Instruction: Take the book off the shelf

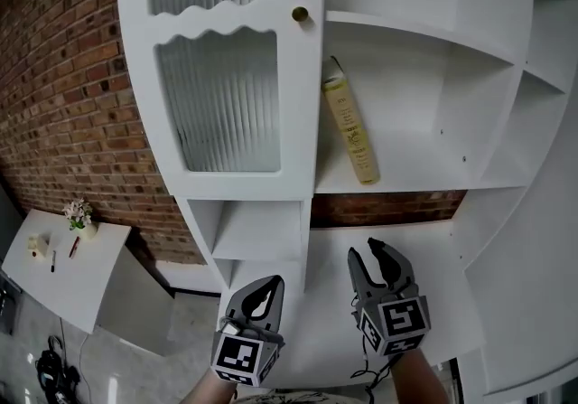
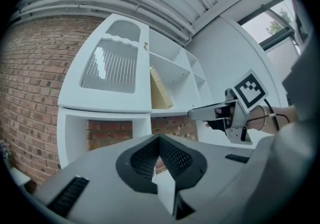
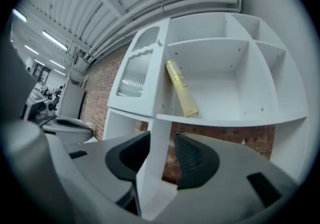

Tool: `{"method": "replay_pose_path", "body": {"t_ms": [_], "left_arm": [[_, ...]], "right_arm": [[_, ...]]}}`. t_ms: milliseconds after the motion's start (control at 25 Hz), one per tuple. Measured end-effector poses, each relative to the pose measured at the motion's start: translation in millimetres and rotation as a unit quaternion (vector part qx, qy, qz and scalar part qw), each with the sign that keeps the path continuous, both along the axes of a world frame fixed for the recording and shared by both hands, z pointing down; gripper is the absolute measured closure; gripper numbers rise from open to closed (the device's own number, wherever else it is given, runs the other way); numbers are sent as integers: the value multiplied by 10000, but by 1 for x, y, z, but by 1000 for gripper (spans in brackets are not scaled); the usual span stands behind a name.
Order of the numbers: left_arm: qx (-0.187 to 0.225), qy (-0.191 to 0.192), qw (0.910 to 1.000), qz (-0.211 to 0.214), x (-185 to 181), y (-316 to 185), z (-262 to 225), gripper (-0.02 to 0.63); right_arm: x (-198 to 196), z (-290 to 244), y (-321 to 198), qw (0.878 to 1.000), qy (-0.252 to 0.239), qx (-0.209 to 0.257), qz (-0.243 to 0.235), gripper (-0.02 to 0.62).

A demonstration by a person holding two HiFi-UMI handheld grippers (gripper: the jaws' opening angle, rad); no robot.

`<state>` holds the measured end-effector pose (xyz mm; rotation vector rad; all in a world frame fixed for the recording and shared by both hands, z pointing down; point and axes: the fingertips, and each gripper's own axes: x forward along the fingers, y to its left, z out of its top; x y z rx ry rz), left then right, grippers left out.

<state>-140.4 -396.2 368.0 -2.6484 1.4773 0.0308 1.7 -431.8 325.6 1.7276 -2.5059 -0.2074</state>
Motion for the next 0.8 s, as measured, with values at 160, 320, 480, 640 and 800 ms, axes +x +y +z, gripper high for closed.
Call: {"method": "replay_pose_path", "body": {"t_ms": [160, 320, 480, 640, 800], "left_arm": [[12, -281, 9996, -35, -9, -12, -5, 594], [127, -298, 9995, 33, -15, -20, -12, 594], [97, -104, 9996, 225, -19, -30, -17, 594], [132, -41, 9995, 269, -22, -36, -19, 594], [77, 28, 9995, 299, -22, -41, -14, 594]], "right_arm": [[12, -36, -36, 9980, -7, 295, 560, 326], [23, -61, -65, 9931, 172, 449, 1072, 257], [18, -91, -97, 9914, 404, 469, 1155, 205], [9, -114, -127, 9910, 586, 310, 1160, 190], [3, -128, -155, 9905, 681, 168, 1179, 190]]}}
